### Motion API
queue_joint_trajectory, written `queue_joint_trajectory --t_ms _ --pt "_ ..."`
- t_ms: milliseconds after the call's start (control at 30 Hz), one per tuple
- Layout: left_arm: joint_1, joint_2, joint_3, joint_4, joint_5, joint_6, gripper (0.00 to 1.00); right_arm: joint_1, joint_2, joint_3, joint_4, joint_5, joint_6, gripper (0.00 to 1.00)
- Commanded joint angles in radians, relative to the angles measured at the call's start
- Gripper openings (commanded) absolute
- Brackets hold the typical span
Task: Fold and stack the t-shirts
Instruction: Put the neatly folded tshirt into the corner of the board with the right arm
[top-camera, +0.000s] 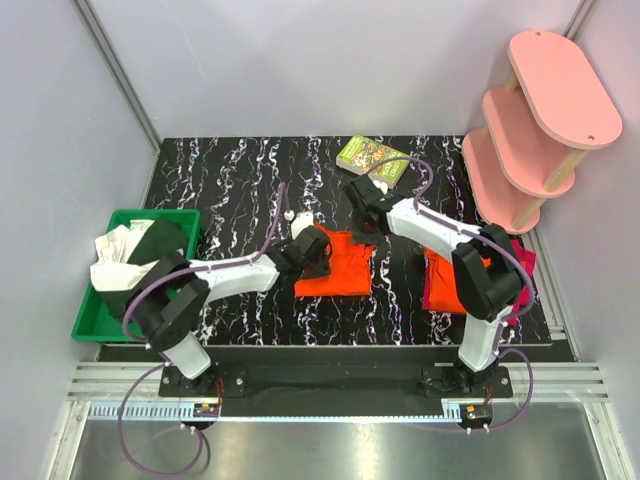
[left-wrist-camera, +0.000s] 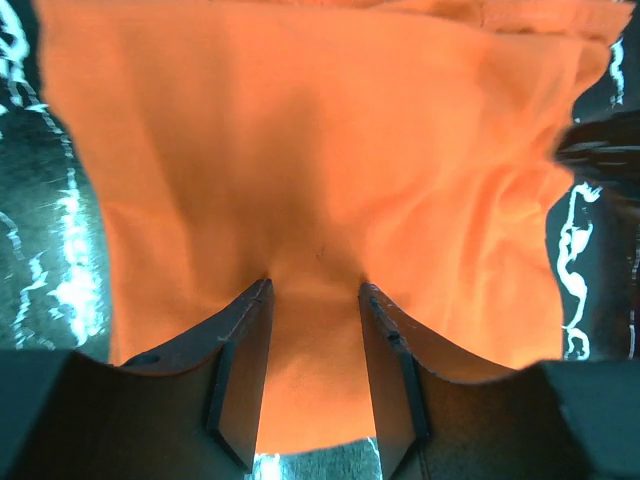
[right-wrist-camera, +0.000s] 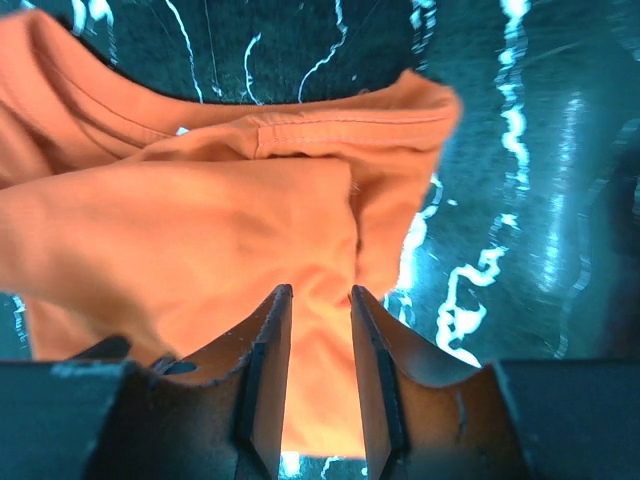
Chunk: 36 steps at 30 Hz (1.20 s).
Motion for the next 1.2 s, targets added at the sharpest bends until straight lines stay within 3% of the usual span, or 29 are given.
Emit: queue_joint_trajectory --t_ms 0,400,700,1167 --pt "0.004 0.046 0.019 0.077 0.035 0.000 0.44 0.002 -0.103 -0.028 -0.037 0.084 0.004 0.39" --pt "0.009 0.108 0.062 0.085 0.066 -0.018 0.44 0.002 -0.126 -0.193 0.036 0.044 0.007 0.41" --pt "0.009 0.099 0.059 0.068 0.057 -0.014 0.43 0.000 -0.069 -0.185 0.062 0.077 -0.004 0.50" --pt "0.010 0.068 0.073 0.043 0.062 0.002 0.43 -0.003 0.022 -0.216 0.119 0.060 0.032 0.54"
